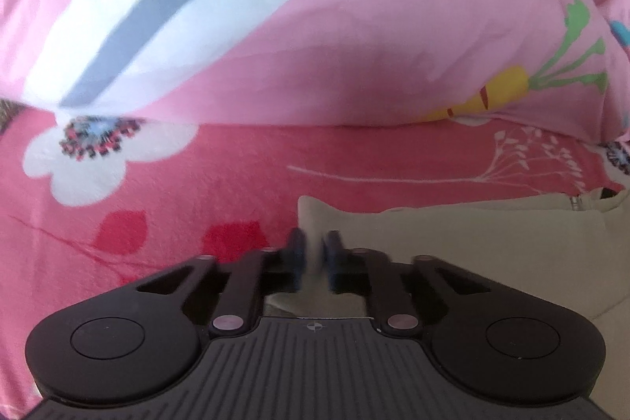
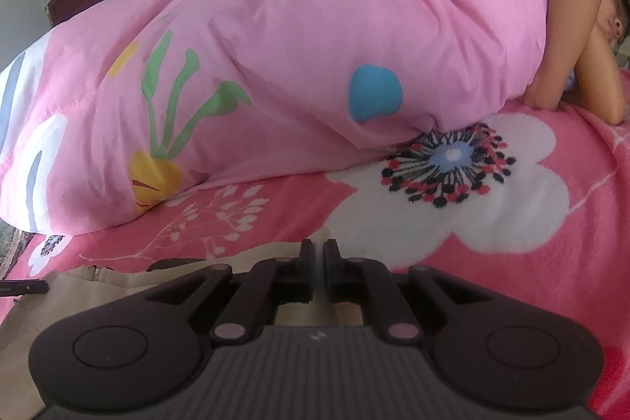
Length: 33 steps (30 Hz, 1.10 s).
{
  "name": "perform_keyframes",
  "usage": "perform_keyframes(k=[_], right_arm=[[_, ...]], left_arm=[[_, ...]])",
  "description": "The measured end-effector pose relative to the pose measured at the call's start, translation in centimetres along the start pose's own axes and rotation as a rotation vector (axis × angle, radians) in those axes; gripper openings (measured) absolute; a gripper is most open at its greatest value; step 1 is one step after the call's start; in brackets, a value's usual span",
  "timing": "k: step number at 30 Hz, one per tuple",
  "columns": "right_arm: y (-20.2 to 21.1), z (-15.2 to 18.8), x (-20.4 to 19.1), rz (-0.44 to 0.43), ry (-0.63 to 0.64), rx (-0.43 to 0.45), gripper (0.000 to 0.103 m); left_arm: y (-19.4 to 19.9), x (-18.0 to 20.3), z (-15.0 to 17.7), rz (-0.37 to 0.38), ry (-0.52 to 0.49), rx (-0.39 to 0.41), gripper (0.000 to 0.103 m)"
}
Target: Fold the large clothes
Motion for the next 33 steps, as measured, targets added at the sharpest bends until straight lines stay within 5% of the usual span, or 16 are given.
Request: perform_keyframes(k=[7,13,20,27,31,33], right_arm=[[3.9,-4.5,-2.9,-0.041,0.083,0.215,0.103],[1.9,-6.4,-3.7,-0.006,0.147,0.266,0.103],[-1.5,-3.8,-1.8,-0.017,0.078,-0.044,0.103],[-4.6,-1.4,1.4,-0.022,-0.067,-0.275,0.103],[-4.0,-1.1,1.5,-0.13,-0.175,-0.269,0.103],[-3.5,-1.0,0.8,-0.123,-0.117,-0.252,0.103]], left_arm=[[6.9,1.2,-3.8,-0.036,-0.083,0.25,0.103],[5.9,-0.3,-4.2,-0.07,-0.038,0.276,0.103],[2.2,-1.3,-0.6,-0.097,-0.043,0.156,0.103],[1.4,-1.3,0.7,-0.099,-0.045,0.119,0.103],[1.4,-1.0,0.8,-0.107,-0.07,0.115,0.103],[1.4,-0.8,1.0,-0.109,-0.099,0.11,0.103]])
Point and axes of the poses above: each gripper's, at about its wrist camera, not at the fingertips, and y roughly against the way its jaws point, x to its right, z to its underside, the point moved 5 cm from there along -y, roughly the way its jaws point, and after that the axes turned 13 degrees about x, right-handed, at the moved point
